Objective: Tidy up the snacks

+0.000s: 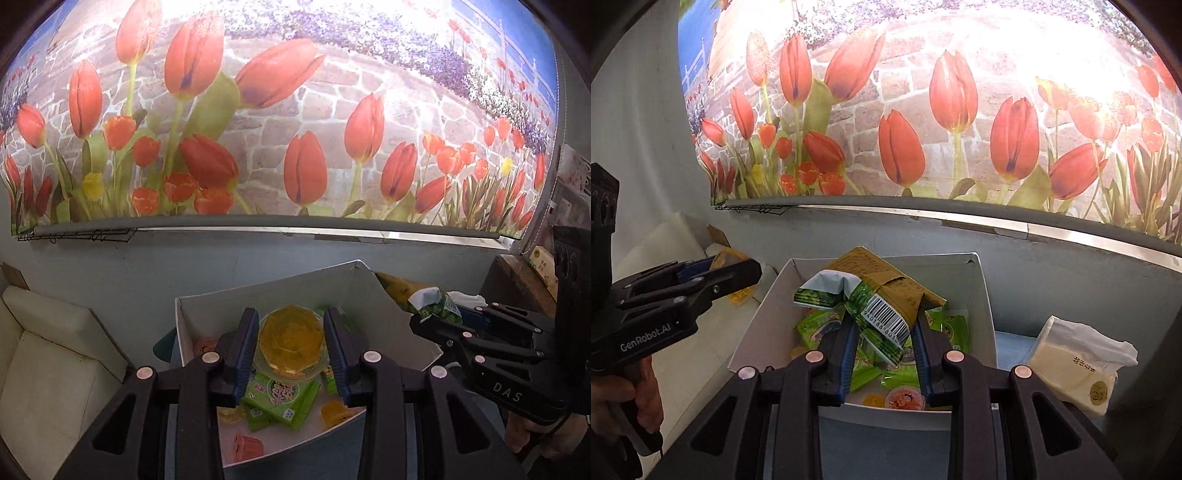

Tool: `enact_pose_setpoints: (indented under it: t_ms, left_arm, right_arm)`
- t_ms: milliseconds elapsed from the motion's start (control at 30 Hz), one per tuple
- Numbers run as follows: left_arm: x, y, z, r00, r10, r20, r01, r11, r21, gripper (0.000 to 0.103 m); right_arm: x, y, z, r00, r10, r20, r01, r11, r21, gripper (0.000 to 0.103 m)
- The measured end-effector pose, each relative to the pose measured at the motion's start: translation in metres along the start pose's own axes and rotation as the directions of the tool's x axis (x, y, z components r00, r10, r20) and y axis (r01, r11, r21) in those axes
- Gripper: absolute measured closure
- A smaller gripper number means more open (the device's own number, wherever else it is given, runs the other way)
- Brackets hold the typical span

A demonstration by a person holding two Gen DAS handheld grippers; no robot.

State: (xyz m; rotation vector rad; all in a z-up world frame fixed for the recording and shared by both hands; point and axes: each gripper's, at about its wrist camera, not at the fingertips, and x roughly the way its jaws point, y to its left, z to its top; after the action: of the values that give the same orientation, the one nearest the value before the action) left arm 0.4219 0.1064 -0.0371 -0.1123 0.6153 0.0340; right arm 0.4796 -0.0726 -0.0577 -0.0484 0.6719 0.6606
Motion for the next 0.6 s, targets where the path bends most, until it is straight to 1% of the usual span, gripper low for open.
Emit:
enact_pose_setpoints:
  t_ms: [67, 133, 167, 200, 233, 267, 333, 467, 600]
  left_arm:
    - [0.01, 0.001, -0.003, 1.0, 0.001, -0.028, -0.001, 1.0, 0.008, 0.062]
    - [0.018, 0.002, -0.006, 0.998, 0.009, -0.056, -0.009, 1.0, 0.0, 0.059]
    - [0.023, 0.003, -0.008, 0.998, 0.018, -0.068, -0.018, 1.0, 0.001, 0.042]
    - [0.027, 0.005, -0.009, 0.996, 0.013, -0.09, -0.014, 1.0, -0.008, 0.027]
    - [0.031, 0.008, -0.011, 0.995, 0.002, -0.099, -0.005, 1.0, -0.029, 0.006]
    - [0.031, 0.011, -0.012, 0.996, 0.006, -0.089, -0.01, 0.999, -0.044, 0.002]
    - [0.03, 0.015, -0.014, 0.996, 0.013, -0.083, -0.017, 0.998, -0.058, 0.0]
    - [0.032, 0.015, -0.018, 0.994, 0.035, -0.101, -0.039, 0.998, -0.039, 0.0]
    - [0.031, 0.013, -0.018, 0.993, 0.062, -0.098, -0.064, 0.998, -0.018, 0.0]
  right_arm:
    - [0.01, -0.001, 0.001, 1.0, -0.014, -0.022, 0.013, 1.0, -0.013, 0.073]
    - [0.014, 0.004, -0.001, 0.998, -0.055, -0.03, 0.054, 0.997, -0.051, 0.069]
    - [0.015, 0.006, -0.003, 0.996, -0.082, -0.025, 0.08, 0.994, -0.076, 0.051]
    - [0.015, 0.006, -0.005, 0.994, -0.109, -0.016, 0.107, 0.991, -0.083, 0.022]
    - [0.013, 0.003, -0.007, 0.993, -0.12, 0.002, 0.12, 0.99, -0.074, 0.012]
    - [0.01, -0.001, -0.008, 0.994, -0.11, 0.021, 0.112, 0.992, -0.062, 0.009]
    - [0.006, -0.009, -0.008, 0.996, -0.091, 0.025, 0.091, 0.995, -0.027, 0.009]
    - [0.004, -0.018, -0.011, 0.996, -0.084, 0.032, 0.084, 0.996, -0.008, 0.009]
    - [-0.003, -0.023, -0.013, 0.994, -0.081, 0.068, 0.079, 0.997, 0.02, 0.009]
